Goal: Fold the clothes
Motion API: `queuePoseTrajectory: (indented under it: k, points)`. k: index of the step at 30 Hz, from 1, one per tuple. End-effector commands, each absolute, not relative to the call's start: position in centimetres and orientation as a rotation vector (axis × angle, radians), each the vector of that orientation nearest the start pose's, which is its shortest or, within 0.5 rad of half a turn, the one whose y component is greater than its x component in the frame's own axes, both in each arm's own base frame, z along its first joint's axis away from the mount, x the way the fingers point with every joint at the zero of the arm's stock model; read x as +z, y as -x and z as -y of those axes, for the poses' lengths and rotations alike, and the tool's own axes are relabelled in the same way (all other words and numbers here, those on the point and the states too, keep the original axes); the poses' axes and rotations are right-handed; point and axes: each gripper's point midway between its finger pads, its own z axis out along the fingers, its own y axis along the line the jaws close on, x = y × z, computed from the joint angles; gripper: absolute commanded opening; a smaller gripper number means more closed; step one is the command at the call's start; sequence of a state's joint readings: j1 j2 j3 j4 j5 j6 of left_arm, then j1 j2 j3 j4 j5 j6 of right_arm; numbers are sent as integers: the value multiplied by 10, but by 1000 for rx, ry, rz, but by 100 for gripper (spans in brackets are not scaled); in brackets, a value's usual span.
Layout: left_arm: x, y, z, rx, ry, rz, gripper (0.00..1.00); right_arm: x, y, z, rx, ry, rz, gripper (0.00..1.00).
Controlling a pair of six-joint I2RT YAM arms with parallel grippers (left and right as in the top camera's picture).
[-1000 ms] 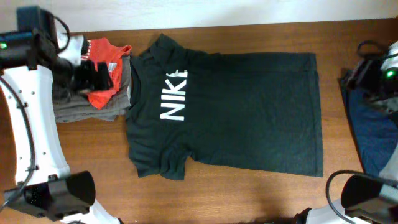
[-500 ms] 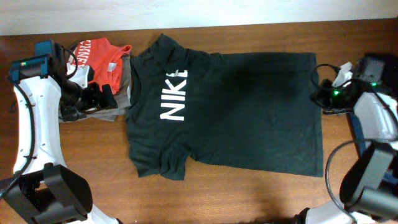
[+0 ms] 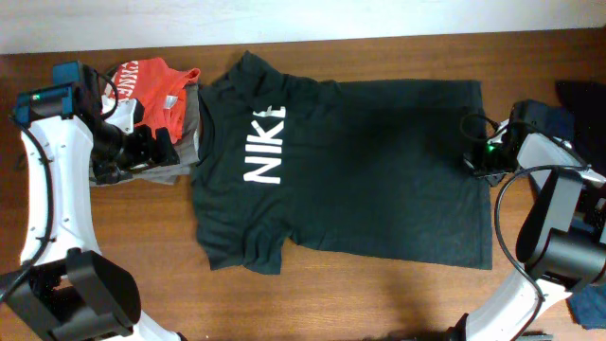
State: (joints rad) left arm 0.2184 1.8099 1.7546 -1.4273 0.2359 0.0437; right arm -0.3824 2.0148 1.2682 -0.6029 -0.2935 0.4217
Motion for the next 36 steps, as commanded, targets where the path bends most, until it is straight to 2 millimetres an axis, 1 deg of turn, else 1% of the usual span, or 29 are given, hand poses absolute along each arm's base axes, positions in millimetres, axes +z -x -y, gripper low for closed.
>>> queuePoseTrajectory:
  k: [1,3,6,7,8,9,10,12,13,15,16,18,20,21,22,23,24,25,26,27,29,31,33,34,36]
  points:
    - [186,-351,-34,-350,247,-2962,96,-50,-324,171,-53,-1398,-2761,4]
    - [186,-352,-34,-349,247,-2960,97,-50,-318,183,-42,-1432,-2745,4]
    - [186,-352,-35,-347,246,-2959,98,-49,-311,195,10,-1491,-2712,4]
    - [186,-352,-35,-347,246,-2959,99,-49,-314,194,40,-1466,-2716,4]
    - [186,-352,-35,-348,246,-2959,99,-47,-326,185,154,-1353,-2735,4]
    - [186,-352,-35,-347,246,-2959,99,-46,-331,180,210,-1314,-2738,4]
    - [186,-352,-35,-347,245,-2957,99,-42,-337,174,271,-1271,-2742,8]
    - [186,-353,-35,-348,246,-2956,99,-30,-344,171,320,-1225,-2745,13]
    - [186,-352,-35,-348,246,-2958,99,-21,-346,172,329,-1223,-2741,14]
    - [185,-347,-32,-356,248,-2981,98,8,-353,175,329,-1192,-2720,19]
    - [184,-343,-30,-362,246,-2999,96,25,-356,175,337,-1155,-2708,23]
    - [181,-335,-22,-400,242,-3035,95,67,-364,171,370,-1064,-2656,30]
    - [176,-327,-16,-420,237,-3069,90,108,-365,167,374,-1006,-2591,35]
    - [173,-325,-15,-425,239,-3082,89,120,-365,166,374,-992,-2572,36]
    - [165,-318,-13,-435,274,-3112,89,158,-360,161,353,-944,-2505,41]
    - [162,-316,-13,-439,285,-3124,89,173,-357,159,340,-925,-2478,43]
    - [157,-312,-12,-443,295,-3137,89,195,-349,155,323,-900,-2439,49]
    - [151,-310,-11,-446,317,-3146,89,216,-340,149,308,-876,-2403,55]
    - [145,-307,-11,-448,334,-3150,89,231,-332,143,298,-862,-2380,58]
    - [135,-304,-9,-463,334,-3151,90,245,-319,136,294,-876,-2356,61]
    - [117,-298,-5,-492,341,-3168,91,257,-301,125,301,-912,-2343,61]
    - [99,-291,7,-590,348,-3174,90,260,-286,120,289,-954,-2352,61]
    - [80,-281,26,-718,318,-3171,90,254,-270,116,266,-999,-2397,62]
    - [74,-277,32,-750,294,-3175,90,251,-265,115,258,-1015,-2415,62]
    - [52,-258,52,-775,213,-3225,90,239,-257,115,240,-1059,-2470,63]
